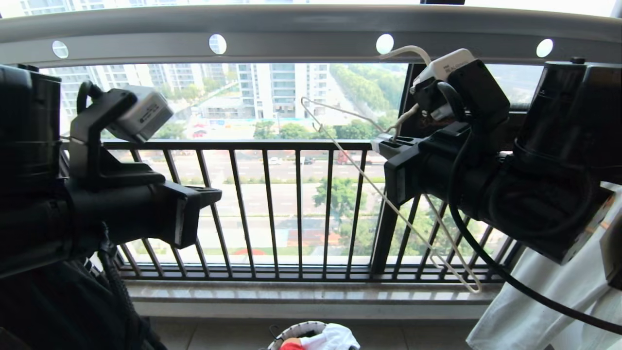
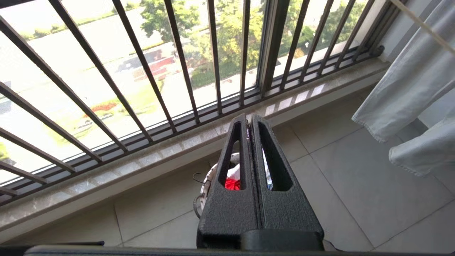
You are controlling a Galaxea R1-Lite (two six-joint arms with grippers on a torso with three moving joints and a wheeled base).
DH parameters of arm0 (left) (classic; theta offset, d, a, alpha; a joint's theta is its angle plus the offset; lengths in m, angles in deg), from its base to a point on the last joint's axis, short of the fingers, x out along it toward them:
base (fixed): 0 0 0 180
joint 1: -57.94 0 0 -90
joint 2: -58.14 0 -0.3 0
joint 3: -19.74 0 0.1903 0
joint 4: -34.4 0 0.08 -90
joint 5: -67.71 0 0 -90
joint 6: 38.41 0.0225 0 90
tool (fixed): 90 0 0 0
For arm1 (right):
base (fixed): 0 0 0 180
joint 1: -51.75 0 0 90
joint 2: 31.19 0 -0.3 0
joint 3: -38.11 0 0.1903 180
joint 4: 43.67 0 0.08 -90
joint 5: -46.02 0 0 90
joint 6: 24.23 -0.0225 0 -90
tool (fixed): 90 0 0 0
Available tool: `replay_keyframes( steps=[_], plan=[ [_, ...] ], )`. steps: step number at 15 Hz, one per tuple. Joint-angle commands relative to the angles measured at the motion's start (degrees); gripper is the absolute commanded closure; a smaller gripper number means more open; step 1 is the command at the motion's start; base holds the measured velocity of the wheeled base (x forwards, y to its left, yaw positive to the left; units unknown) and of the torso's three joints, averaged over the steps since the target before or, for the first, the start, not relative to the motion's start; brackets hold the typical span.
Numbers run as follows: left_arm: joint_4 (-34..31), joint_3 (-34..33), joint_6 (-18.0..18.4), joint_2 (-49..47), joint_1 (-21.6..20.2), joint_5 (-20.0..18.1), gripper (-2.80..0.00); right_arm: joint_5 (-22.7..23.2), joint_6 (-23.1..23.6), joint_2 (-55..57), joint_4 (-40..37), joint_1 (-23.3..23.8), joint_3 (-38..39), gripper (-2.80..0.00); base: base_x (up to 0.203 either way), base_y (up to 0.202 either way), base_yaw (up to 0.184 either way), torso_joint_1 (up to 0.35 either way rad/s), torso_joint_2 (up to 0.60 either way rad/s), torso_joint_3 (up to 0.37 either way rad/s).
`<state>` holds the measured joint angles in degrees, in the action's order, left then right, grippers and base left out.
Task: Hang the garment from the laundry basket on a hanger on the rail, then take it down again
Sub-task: Hang the clothes rack on the clothesline
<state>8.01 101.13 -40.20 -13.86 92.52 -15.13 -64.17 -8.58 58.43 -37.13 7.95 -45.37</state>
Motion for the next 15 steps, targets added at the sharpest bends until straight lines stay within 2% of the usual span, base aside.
replay_keyframes(
  steps=[1, 3, 7, 12, 15],
  plan=[
    [-0.20, 0.94, 0.23, 7.44, 0.05, -0.03, 0.00, -4.42, 1.33, 2.38, -1.57, -0.07, -2.96, 0.00, 0.000, 0.000, 0.000, 0.000, 0.00, 0.000],
    [-0.60, 2.85, 0.22, 10.36, 0.05, -0.13, 0.00, -7.34, 2.29, 3.17, -1.61, -0.06, -4.52, 0.00, 0.000, 0.000, 0.000, 0.000, 0.00, 0.000],
    [-0.88, 4.19, 0.36, 13.86, 0.13, -0.13, 0.00, -9.95, 2.64, 3.71, -2.36, 1.13, -8.19, 0.00, 0.000, 0.000, 0.000, 0.000, 0.00, 0.000],
    [-0.84, 4.52, 0.47, 15.16, 0.22, -0.13, 0.00, -9.92, 4.12, 5.16, -8.14, 2.76, -9.55, 0.00, 0.000, 0.000, 0.000, 0.000, 0.00, 0.000],
    [-0.93, 4.99, 0.47, 15.75, 0.22, -0.22, 0.00, -9.95, 5.43, 6.00, -8.68, 3.69, -13.05, 0.00, 0.000, 0.000, 0.000, 0.000, 0.00, 0.000]
  ],
)
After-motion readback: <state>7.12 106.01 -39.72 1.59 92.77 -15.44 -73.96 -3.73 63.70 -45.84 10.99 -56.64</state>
